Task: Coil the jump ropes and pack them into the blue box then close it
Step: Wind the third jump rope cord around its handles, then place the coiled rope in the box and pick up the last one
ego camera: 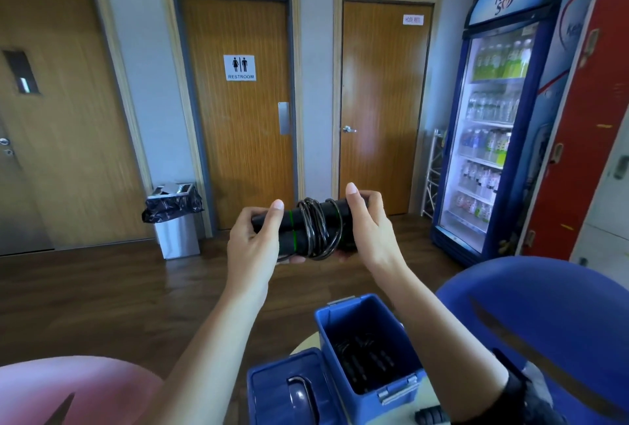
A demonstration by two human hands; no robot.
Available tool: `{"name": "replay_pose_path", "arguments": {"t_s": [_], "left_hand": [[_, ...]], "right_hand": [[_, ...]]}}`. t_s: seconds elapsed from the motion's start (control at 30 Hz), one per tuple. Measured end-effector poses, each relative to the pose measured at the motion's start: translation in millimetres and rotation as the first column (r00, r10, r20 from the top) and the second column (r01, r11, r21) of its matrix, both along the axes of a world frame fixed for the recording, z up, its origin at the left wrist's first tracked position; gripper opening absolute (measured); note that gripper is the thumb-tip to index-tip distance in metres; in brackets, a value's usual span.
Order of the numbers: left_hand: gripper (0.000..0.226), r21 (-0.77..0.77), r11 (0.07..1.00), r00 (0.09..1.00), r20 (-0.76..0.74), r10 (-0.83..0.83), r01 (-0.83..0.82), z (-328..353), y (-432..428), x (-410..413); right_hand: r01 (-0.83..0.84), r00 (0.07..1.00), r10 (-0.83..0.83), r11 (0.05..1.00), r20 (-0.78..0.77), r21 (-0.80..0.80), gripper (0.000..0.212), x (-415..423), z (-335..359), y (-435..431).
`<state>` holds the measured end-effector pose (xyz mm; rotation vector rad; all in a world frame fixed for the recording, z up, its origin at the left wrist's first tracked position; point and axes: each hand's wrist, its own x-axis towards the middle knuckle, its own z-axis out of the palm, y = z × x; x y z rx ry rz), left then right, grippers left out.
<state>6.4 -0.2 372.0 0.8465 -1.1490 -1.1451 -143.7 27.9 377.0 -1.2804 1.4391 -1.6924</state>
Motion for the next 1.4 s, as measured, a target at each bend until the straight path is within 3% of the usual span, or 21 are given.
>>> {"name": "replay_pose_path", "arguments": {"t_s": [0.13, 0.2, 0.33, 0.43, 0.63, 0.83, 0.9, 0.97, 1.03, 1.13, 1.27, 1.4], "left_hand": [[0.022, 0.107, 0.994, 0.996, -0.082, 0.04, -0.032, -26, -5, -28], [0.021, 0.155, 0.982, 0.985, -0.117, 0.126, -0.107, -44, -10, -47], [0.017, 0.184, 0.952, 0.959, -0.097, 0.266, -0.245, -84, -12, -93], [0.014, 0.249, 0.944, 0.965, -0.096, 0.246, -0.216, -112, -11, -123], [0.009, 0.362, 0.926, 0.988, -0.07, 0.136, -0.102, -144, -17, -156], [0.009, 0.444, 0.893, 0.982, 0.191, -0.01, -0.077, -183, -38, -152], [0.004, 0.385, 0.907, 0.917, 0.4, 0.001, -0.17, -206, -46, -140], [0.013, 0.325, 0.919, 0.807, 0.59, -0.015, -0.221, -231, -54, -129], [0.027, 0.321, 0.924, 0.722, 0.688, -0.075, -0.21, -255, -61, -123], [0.049, 0.397, 0.907, 0.643, 0.733, -0.222, -0.139, -285, -65, -120], [0.065, 0.491, 0.866, 0.535, 0.759, -0.371, -0.096, -317, -69, -115], [0.064, 0.536, 0.837, 0.538, 0.739, -0.406, -0.104, -331, -70, -113]], "right_hand": [[-0.094, 0.934, 0.048, 0.989, 0.355, 0.114, 0.086, -28, -31, -9], [-0.151, 0.894, 0.074, 0.979, 0.441, 0.141, 0.1, -38, -46, -7], [-0.251, 0.862, 0.114, 0.942, 0.495, 0.221, 0.092, -50, -81, -6], [-0.251, 0.825, 0.08, 0.938, 0.559, 0.237, 0.077, -70, -102, -19], [-0.279, 0.848, 0.083, 0.91, 0.523, 0.308, 0.048, -129, -140, -40], [-0.373, 0.85, 0.132, 0.836, 0.51, 0.403, 0.056, -180, -180, -66], [-0.387, 0.886, 0.182, 0.798, 0.427, 0.462, 0.062, -196, -200, -78], [-0.382, 0.92, 0.25, 0.743, 0.301, 0.549, 0.071, -207, -223, -90], [-0.375, 0.926, 0.299, 0.675, 0.229, 0.635, 0.079, -210, -247, -100], [-0.397, 0.905, 0.378, 0.588, 0.194, 0.705, 0.081, -201, -285, -109], [-0.354, 0.857, 0.512, 0.509, 0.055, 0.785, 0.1, -181, -330, -115], [-0.342, 0.825, 0.565, 0.482, 0.012, 0.806, 0.098, -160, -352, -121]]}}
